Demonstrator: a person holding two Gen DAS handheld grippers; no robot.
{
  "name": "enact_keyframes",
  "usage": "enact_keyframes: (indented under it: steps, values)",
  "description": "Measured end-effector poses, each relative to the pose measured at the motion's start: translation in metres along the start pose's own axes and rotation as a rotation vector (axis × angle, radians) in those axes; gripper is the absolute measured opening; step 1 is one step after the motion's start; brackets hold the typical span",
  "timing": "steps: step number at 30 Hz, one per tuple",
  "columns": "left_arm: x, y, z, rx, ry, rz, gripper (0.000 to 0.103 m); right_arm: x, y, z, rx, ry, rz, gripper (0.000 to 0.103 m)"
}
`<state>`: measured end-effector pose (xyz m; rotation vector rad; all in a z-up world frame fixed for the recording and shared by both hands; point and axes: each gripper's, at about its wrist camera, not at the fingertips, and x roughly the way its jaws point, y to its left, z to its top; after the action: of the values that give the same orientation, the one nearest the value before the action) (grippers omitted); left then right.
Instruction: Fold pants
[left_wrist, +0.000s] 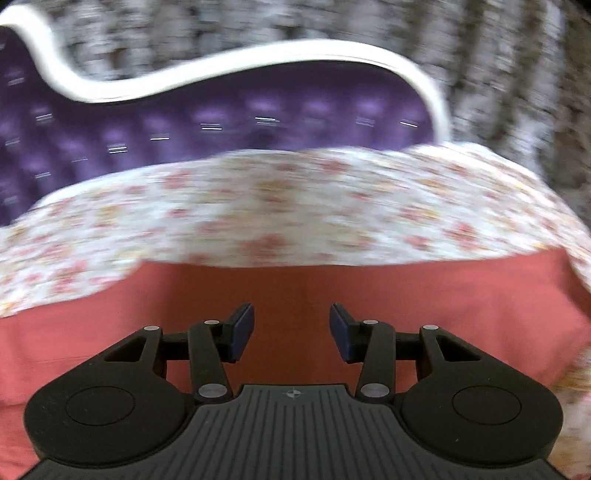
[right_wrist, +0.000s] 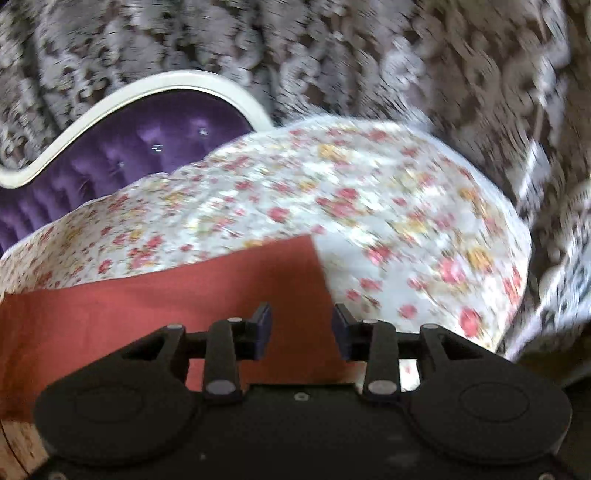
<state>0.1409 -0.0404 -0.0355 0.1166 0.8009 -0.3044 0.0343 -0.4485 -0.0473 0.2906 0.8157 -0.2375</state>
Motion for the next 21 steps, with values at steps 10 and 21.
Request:
enact_keyframes:
  steps: [10, 21]
  values:
    - [0.052, -0.084, -0.033, 0.198, 0.120, -0.093, 0.045, 0.034, -0.024, -0.010, 0.011, 0.058, 0.059, 0.049]
    - [0.053, -0.081, -0.031, 0.179, 0.113, -0.106, 0.045, 0.031, -0.041, -0.013, 0.133, 0.139, 0.279, 0.047]
